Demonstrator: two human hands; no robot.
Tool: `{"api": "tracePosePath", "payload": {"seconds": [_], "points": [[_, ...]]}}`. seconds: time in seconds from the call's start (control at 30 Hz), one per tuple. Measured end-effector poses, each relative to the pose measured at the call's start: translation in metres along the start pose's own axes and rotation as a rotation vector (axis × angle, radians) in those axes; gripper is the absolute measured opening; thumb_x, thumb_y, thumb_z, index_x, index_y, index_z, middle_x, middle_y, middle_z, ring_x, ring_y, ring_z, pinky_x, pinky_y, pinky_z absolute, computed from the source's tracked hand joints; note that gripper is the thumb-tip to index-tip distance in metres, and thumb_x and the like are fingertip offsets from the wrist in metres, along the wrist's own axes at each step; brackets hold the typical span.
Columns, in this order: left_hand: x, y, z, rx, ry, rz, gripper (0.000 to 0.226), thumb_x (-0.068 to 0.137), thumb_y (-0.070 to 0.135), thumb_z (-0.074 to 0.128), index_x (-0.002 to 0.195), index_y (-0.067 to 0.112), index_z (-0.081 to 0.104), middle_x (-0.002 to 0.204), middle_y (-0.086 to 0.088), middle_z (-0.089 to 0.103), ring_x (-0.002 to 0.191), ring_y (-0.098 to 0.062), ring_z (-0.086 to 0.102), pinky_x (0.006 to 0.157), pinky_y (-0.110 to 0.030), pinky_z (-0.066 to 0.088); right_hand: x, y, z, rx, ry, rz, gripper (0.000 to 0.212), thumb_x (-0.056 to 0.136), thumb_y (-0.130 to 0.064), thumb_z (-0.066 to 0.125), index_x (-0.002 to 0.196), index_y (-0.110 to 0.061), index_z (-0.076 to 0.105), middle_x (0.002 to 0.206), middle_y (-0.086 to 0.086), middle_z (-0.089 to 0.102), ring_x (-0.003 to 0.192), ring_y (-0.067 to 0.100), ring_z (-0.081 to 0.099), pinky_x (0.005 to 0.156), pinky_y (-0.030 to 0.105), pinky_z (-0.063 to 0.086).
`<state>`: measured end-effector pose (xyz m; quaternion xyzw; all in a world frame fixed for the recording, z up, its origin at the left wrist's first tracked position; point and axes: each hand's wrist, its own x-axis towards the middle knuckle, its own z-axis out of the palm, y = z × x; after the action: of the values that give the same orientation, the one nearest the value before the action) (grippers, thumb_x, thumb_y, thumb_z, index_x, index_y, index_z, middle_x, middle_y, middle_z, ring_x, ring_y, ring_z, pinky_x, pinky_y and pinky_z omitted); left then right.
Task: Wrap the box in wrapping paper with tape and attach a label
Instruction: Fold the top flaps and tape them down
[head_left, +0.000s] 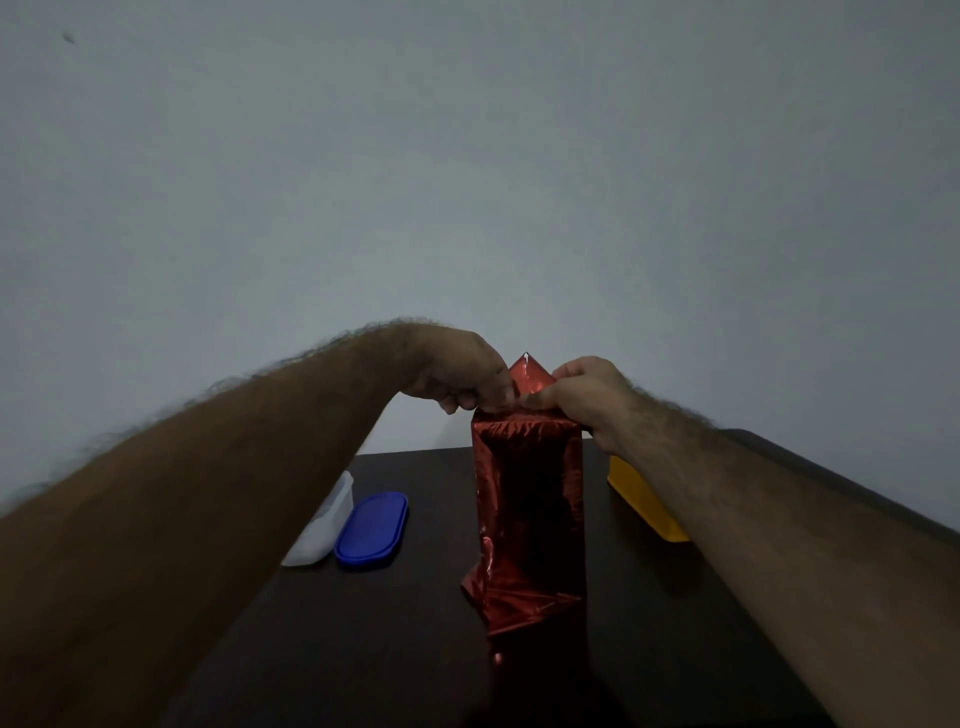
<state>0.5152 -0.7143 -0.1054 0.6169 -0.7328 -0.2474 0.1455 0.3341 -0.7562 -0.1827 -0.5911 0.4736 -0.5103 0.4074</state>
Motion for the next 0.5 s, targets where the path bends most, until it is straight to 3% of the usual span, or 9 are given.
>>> {"api": "tracePosePath", "payload": {"seconds": [0.23,0.4,0.5], "points": [[0.000,0.009,0.000,0.080,0.003,-0.004,0.017,0.089,-0.003,0.067,0.093,0.012,0.075,0.073,0.001,0.065,0.063,-0.012,0.048,0.058,-0.025,0.041,0.007,0.005,0.000,-0.001,0.013,-0.014,0.056,0.062,-0.005,0.098,0.109,-0.006,0.067,0.102,0.013,0.076,0.093,0.029,0.076,0.079,0.044,0.066],[-0.002,0.009,-0.010,-0.121,-0.018,0.077,0.020,0.094,-0.004,0.054,0.097,0.012,0.065,0.077,0.001,0.060,0.062,-0.011,0.044,0.059,-0.027,0.035,0.009,0.005,0.000,-0.010,0.010,-0.012,0.057,0.062,-0.007,0.099,0.108,-0.009,0.066,0.101,0.011,0.075,0.091,0.027,0.076,0.073,0.038,0.065],[-0.003,0.004,-0.010,-0.228,-0.107,0.112,0.018,0.097,0.000,0.053,0.094,0.014,0.065,0.077,0.002,0.059,0.061,-0.009,0.043,0.060,-0.026,0.033,0.009,0.006,0.000,-0.014,0.012,-0.016,0.056,0.061,-0.008,0.099,0.107,-0.008,0.067,0.101,0.012,0.075,0.091,0.028,0.076,0.079,0.043,0.066]]}}
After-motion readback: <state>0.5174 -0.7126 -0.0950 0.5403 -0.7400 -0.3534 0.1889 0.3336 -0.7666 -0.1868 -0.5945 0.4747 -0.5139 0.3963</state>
